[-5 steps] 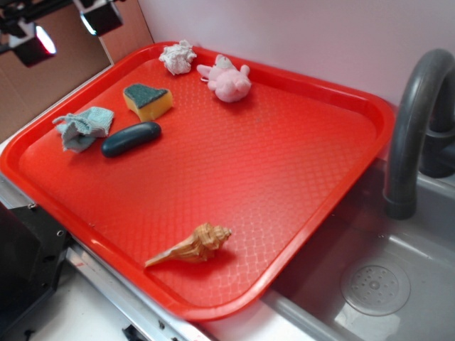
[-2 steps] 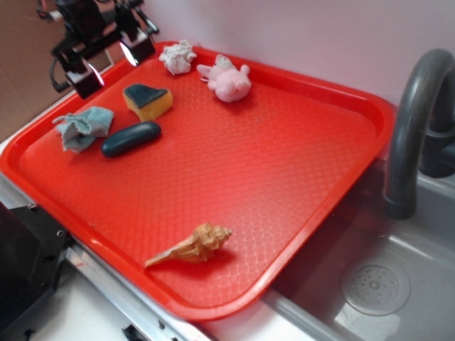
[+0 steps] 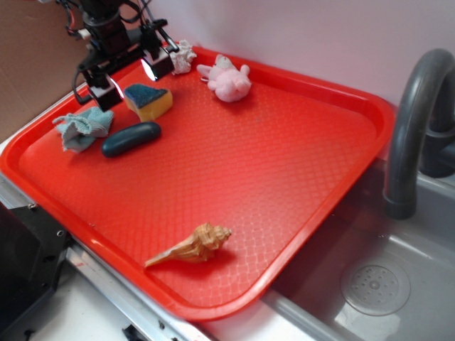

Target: Grab the green sponge.

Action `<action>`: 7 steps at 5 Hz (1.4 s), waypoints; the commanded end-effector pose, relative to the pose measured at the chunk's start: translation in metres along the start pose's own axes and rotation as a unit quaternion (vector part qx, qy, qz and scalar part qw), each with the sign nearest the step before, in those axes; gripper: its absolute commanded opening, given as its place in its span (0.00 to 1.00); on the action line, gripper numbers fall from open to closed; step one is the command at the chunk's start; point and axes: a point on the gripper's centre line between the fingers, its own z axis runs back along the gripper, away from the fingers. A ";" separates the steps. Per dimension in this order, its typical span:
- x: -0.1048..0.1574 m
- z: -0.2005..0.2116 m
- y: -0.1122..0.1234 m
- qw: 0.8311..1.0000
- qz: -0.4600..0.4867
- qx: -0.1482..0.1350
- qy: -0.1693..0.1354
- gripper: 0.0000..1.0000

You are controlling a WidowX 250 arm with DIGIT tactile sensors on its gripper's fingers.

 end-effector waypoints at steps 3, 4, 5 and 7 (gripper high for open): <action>-0.010 -0.007 0.000 1.000 -0.012 -0.012 -0.018 0.00; -0.009 0.007 0.000 0.999 -0.033 -0.016 -0.023 0.00; 0.007 0.055 -0.001 0.987 -0.154 -0.044 -0.015 0.00; 0.001 0.138 -0.006 0.918 -0.384 -0.091 0.047 0.00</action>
